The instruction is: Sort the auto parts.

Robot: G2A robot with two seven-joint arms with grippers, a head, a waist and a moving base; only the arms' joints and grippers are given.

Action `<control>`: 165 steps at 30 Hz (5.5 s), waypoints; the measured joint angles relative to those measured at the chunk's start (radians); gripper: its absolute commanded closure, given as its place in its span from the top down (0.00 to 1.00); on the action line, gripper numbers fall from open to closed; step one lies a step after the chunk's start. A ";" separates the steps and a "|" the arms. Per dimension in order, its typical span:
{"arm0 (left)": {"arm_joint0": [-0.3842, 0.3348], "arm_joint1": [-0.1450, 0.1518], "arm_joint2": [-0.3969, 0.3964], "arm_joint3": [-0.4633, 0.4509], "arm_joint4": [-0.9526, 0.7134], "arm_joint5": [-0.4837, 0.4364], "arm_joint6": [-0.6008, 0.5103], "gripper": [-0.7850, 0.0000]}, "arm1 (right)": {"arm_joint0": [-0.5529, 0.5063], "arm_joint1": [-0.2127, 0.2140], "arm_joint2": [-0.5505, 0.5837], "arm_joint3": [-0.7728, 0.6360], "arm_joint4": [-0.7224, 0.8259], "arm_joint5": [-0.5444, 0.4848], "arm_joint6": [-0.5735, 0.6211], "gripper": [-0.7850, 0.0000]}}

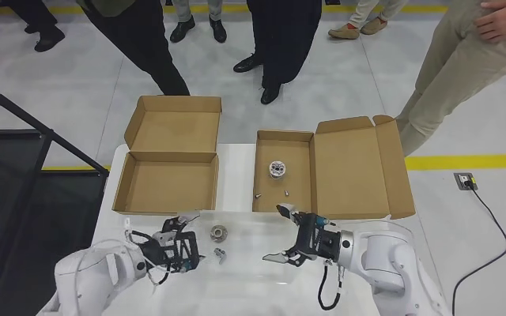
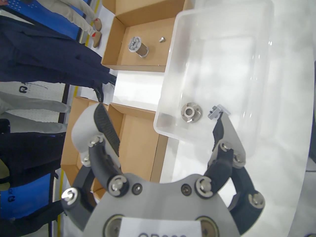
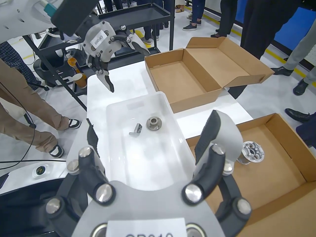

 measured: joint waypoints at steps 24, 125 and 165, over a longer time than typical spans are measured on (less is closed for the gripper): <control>-0.304 0.136 0.377 0.207 -0.016 0.007 -0.092 1.00 | -0.167 0.043 0.159 -0.098 -0.121 -0.004 -0.097 1.00; -0.900 -0.043 1.084 0.920 -0.662 0.002 -0.525 0.38 | -0.167 0.043 0.159 -0.098 -0.121 -0.005 -0.097 1.00; -0.894 -0.024 1.078 0.868 -0.714 0.002 -0.614 0.00 | -0.167 0.043 0.159 -0.098 -0.121 -0.005 -0.097 1.00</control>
